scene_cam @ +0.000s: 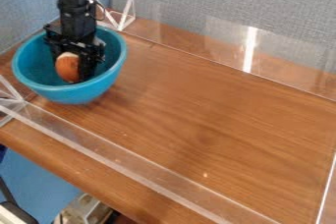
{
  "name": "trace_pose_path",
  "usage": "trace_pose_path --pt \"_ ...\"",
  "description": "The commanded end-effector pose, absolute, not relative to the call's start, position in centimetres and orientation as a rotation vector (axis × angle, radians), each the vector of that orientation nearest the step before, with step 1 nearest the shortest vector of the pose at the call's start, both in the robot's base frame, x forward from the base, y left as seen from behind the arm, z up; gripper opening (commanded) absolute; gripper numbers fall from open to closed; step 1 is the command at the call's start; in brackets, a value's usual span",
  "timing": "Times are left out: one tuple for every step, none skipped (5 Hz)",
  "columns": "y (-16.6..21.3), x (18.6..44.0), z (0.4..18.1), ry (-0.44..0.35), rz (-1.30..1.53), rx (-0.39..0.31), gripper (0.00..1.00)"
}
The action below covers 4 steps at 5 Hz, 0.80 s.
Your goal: Remove the mushroom from inside the blue bowl and put it on the table
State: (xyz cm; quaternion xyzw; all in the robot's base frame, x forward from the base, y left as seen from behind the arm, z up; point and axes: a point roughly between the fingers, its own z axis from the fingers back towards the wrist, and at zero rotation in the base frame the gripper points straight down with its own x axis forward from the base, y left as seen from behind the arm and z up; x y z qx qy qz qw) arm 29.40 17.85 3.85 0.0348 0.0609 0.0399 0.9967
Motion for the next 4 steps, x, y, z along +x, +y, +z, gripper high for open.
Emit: trace_pose_path --pt "18.57 30.86 4.91 0.069 0.058 0.096 0.00" --pt "18.57 31.09 4.70 0.070 0.057 0.095 0.00" --pt "18.52 31.29 4.59 0.070 0.055 0.095 0.00" --pt "18.40 31.44 4.54 0.070 0.053 0.095 0.00"
